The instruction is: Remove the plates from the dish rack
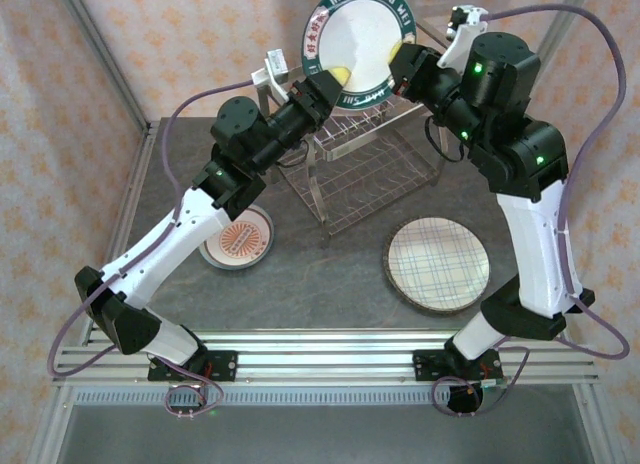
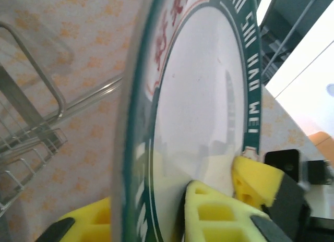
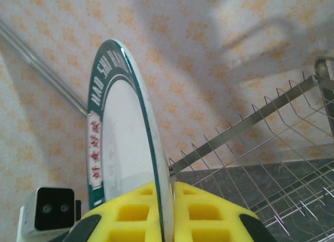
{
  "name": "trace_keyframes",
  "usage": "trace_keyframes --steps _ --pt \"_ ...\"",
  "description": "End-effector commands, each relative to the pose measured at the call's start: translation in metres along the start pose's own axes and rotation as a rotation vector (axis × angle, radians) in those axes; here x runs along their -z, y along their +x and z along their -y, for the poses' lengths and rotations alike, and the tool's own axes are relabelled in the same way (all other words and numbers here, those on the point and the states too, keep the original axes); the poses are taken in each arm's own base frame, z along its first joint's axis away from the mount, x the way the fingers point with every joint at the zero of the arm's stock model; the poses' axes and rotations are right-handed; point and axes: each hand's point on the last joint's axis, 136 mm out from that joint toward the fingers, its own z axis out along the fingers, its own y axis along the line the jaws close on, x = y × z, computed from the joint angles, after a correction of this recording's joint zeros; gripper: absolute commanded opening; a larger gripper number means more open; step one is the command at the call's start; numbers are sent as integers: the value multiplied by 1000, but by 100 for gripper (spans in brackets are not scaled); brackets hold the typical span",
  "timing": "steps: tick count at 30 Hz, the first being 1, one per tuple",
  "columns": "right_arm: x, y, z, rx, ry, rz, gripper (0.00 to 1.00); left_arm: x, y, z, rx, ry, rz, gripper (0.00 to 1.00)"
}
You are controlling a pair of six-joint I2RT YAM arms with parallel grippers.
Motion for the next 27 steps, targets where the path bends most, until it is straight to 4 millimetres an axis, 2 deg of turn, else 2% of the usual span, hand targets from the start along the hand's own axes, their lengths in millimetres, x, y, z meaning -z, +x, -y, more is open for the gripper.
trace_keyframes --steps 1,3,8,12,16,19,22,27 --pt "13 -14 -15 -2 -65 49 0 5 -3 21 -27 52 8 8" --pt "13 -14 -13 2 -62 50 0 5 -3 22 -23 56 9 1" --pt "10 -11 -13 24 -62 35 0 10 -5 26 -17 67 16 0" --pt "10 -10 -11 64 -49 28 26 16 -11 33 -18 81 40 0" --pt "12 -9 -11 118 -44 19 43 25 -19 45 -25 102 63 0" --pt "15 -8 -19 182 -92 9 54 34 -29 48 -25 98 87 0" --pt "19 -2 -37 260 -198 -14 63 47 -43 48 -17 93 113 0" --pt "25 16 -59 384 -362 -54 68 76 -69 46 -11 70 178 0"
